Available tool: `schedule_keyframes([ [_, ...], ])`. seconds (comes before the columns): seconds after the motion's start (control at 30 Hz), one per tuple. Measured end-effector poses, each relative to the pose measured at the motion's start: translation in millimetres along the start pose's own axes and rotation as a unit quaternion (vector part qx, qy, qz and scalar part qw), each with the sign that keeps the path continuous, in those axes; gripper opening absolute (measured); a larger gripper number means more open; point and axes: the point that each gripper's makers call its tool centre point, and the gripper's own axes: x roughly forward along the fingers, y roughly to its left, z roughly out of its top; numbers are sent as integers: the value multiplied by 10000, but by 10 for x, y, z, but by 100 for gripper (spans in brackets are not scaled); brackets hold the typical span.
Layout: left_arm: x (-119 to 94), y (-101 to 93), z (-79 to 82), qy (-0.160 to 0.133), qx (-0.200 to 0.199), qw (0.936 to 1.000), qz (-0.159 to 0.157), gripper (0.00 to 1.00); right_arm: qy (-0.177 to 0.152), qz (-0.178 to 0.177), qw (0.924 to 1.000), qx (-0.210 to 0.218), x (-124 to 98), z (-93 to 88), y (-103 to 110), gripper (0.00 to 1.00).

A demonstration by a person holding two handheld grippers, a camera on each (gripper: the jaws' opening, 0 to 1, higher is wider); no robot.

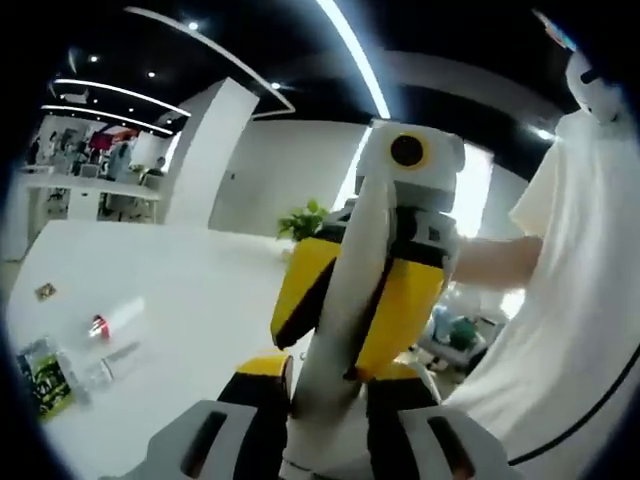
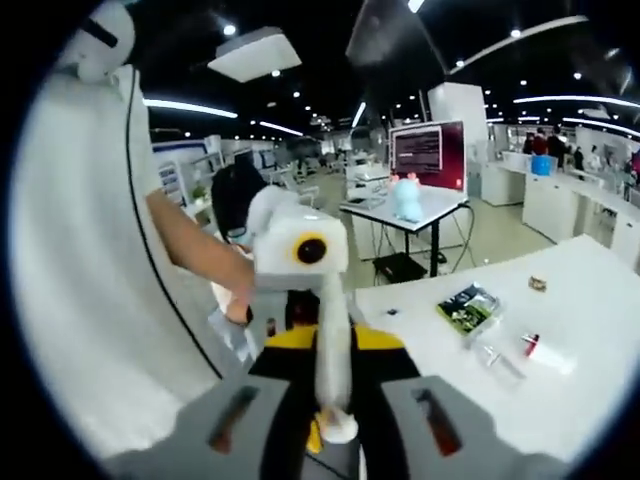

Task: Arrange the skincare products in the storage area until every visible bottle or jar stands upright without overlapping.

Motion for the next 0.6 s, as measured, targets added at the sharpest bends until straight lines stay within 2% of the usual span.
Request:
schedule_keyframes([
  [0.13,6,-52,-81,179,124,9997,-110,22,186,227,9993,230,40,-88,44,13],
  [0.23,14,-65,-153,305,279,9991,10,17,478,138,9987,104,65,-163,23,18],
  [0.33,12,-57,-210,375,320,9988,27,15,888,236,9954,273,82,-250,49,19],
  [0.5,-16,-22,-307,623,416,9972,46,15,1513,330,9878,-166,14,-308,54,18],
  [0.6,-69,29,-343,701,482,9963,120,15,1699,336,9846,-254,-80,-270,25,18],
])
